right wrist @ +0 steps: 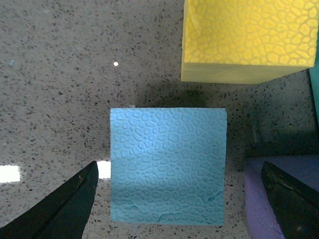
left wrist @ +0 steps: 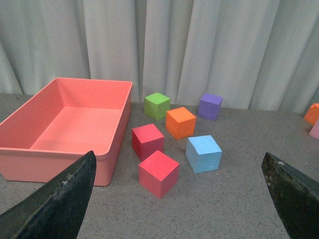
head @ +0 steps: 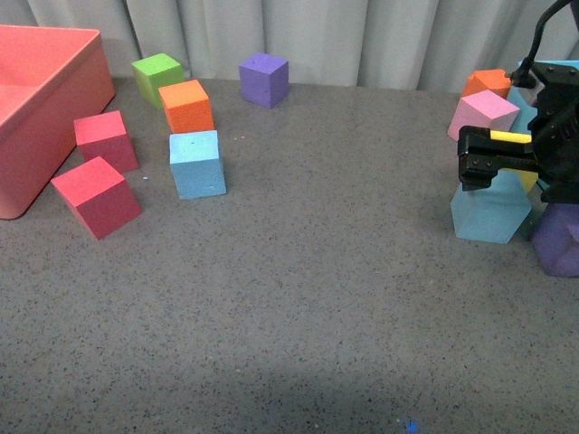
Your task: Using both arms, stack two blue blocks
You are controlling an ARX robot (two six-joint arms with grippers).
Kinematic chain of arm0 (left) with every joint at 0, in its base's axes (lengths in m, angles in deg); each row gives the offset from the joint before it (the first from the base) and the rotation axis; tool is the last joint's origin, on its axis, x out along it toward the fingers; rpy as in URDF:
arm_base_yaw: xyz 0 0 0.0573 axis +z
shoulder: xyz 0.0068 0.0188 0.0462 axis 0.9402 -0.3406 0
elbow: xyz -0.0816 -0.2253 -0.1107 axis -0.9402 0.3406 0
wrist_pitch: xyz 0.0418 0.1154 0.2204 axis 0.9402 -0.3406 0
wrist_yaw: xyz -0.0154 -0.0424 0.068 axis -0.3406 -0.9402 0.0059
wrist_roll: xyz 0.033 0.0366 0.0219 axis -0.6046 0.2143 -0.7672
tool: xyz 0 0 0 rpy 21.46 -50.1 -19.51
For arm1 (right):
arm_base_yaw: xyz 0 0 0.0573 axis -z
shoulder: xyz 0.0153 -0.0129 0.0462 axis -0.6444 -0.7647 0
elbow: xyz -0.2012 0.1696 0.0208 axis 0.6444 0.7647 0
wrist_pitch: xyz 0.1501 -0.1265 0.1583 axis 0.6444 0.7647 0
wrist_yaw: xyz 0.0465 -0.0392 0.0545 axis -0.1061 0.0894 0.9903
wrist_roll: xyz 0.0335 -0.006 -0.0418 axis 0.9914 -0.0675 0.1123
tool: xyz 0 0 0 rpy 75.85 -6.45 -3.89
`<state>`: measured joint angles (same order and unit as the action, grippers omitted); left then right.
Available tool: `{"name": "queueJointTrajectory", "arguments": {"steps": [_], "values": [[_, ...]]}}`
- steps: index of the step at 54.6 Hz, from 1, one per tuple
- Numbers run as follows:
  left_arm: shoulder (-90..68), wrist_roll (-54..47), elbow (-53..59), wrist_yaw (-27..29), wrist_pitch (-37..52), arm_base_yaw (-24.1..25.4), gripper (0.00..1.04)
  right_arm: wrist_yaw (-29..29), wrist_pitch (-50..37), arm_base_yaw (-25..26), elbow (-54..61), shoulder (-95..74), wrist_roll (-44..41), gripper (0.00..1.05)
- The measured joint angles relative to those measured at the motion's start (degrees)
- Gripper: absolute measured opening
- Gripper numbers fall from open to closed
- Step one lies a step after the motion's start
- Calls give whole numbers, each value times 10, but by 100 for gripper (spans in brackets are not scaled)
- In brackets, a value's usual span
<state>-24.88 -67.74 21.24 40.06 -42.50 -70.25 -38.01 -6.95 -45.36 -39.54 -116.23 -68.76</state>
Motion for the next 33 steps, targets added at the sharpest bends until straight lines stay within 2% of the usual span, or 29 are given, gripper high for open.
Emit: {"name": "queueJointTrajectory", "arguments": {"steps": [13,25,33], "values": [[0,0,0,0,0,0,98,2,13,-11,-42,-44,-2,95],[0,0,0,0,0,0,98,-20,40,-17,-65,-66,-12,64],[0,0,0,0,0,0,98,-15,42,-20,-70,-67,-11,49]]}}
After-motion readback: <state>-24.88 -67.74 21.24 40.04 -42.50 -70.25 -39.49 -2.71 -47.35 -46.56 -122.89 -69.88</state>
